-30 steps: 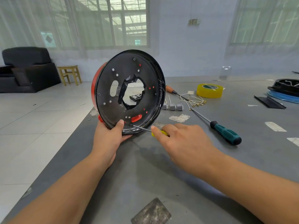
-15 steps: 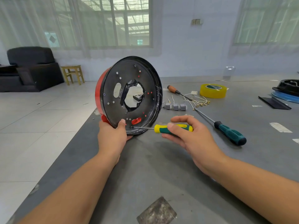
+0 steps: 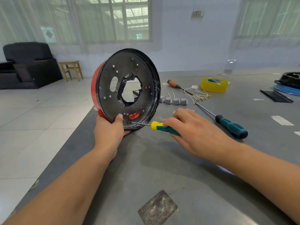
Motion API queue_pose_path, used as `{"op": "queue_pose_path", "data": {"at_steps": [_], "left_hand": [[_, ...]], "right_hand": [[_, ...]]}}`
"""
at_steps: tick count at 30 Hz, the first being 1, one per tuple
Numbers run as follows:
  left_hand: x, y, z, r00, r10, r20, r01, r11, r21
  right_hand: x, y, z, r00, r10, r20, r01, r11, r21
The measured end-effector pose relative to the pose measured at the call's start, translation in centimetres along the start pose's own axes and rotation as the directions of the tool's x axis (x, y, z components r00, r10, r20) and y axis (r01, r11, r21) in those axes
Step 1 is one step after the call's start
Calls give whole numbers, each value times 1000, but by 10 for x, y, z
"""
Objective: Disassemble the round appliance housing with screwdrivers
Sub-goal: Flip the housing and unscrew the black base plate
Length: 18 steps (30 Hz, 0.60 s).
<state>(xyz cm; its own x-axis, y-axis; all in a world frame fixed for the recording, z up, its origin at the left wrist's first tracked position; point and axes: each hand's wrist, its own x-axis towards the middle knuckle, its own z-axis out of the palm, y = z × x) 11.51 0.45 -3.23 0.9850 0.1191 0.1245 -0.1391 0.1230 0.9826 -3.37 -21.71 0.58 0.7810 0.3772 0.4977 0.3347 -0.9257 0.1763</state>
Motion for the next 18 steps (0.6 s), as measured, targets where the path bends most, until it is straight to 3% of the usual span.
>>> {"op": "queue_pose_path", "data": {"at_steps": [2, 4, 7, 10, 11, 12, 15, 16, 18], "left_hand": [[-1, 0, -1, 1000, -5, -3, 5, 1000, 18], [-2, 1, 0, 1000, -8, 3, 8, 1000, 13], [-3, 1, 0, 1000, -15, 4, 15, 1000, 1], [-2, 2, -1, 1000, -14, -11, 13, 1000, -17], [-2, 1, -1, 1000, -10, -13, 10, 1000, -16], [-2, 1, -1, 1000, -4, -14, 4, 1000, -10], [-2, 1, 0, 1000, 17, -8, -17, 1000, 7], [-2, 0, 0, 1000, 22, -5, -22, 1000, 2], [-2, 0, 0, 999, 37, 2, -37, 999, 4]], "right_hand": [[-1, 0, 3, 995, 103, -15, -99, 980, 174], [-1, -7, 5, 935, 354, 27, -324, 820, 473], [3, -14, 14, 760, 629, 164, -504, 410, 761], [8, -23, 18, 626, 696, 352, -354, -148, 923], [9, -24, 19, 609, 678, 412, -273, -309, 911], [10, -24, 20, 599, 662, 450, -227, -399, 888], [13, -26, 19, 581, 647, 493, -326, -370, 870], [13, -27, 17, 581, 642, 500, -408, -302, 862], [12, -26, 12, 597, 638, 486, -602, -44, 797]]}}
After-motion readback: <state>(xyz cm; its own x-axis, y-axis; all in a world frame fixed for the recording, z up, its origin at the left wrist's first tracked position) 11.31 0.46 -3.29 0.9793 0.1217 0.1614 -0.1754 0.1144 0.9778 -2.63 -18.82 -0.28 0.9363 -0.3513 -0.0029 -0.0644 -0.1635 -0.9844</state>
